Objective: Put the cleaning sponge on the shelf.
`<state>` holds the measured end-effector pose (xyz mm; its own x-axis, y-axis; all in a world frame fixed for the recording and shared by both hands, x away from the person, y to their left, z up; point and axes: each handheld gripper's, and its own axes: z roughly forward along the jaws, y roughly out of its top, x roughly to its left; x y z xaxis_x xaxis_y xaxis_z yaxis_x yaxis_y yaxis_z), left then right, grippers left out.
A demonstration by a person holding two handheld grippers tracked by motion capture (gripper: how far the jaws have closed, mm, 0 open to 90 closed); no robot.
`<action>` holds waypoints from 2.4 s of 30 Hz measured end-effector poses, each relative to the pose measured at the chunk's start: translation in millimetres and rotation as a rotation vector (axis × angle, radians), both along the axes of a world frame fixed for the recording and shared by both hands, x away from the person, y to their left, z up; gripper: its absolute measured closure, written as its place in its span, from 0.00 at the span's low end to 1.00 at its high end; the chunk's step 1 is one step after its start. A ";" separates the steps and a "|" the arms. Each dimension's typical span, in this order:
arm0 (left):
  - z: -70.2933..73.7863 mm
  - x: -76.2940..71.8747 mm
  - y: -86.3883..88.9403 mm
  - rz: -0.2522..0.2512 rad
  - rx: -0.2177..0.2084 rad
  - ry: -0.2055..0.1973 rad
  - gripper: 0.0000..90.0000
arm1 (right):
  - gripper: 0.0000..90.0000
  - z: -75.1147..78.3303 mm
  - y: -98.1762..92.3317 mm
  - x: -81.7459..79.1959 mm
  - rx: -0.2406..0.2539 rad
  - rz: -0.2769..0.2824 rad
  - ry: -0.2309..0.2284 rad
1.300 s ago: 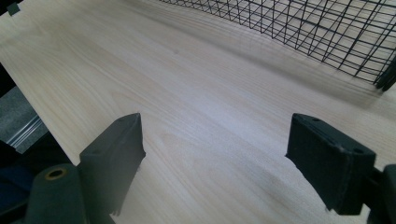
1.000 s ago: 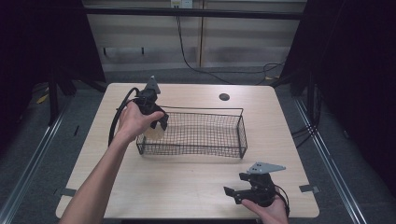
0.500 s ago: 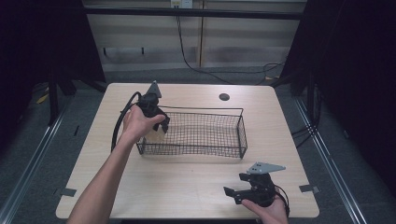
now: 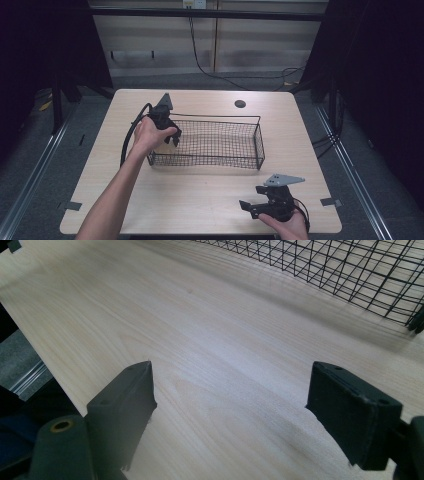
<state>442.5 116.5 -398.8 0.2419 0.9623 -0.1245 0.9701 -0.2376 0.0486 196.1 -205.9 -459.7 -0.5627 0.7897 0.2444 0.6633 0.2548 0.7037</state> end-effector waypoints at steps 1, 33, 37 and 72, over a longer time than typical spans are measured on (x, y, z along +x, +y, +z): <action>0.0 0.0 0.0 0.000 0.000 0.000 0.29 | 0.21 0.0 0.0 0.0 0.000 0.000 0.000; -35.1 2.5 -3.6 0.040 0.039 0.049 0.29 | 0.21 -0.6 1.4 -0.1 0.004 0.004 0.013; -35.8 2.5 -2.9 0.049 0.039 0.045 0.29 | 0.21 -0.7 2.7 -0.5 0.000 0.008 0.019; -32.3 -1.0 -3.8 0.037 0.036 0.046 0.20 | 0.20 -0.8 3.3 -0.3 0.001 0.008 0.022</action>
<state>441.5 112.7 -431.1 0.2011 0.9745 -0.1001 0.9793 -0.2025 -0.0042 195.8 -202.6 -460.5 -0.5639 0.7846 0.2578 0.6764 0.2597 0.6893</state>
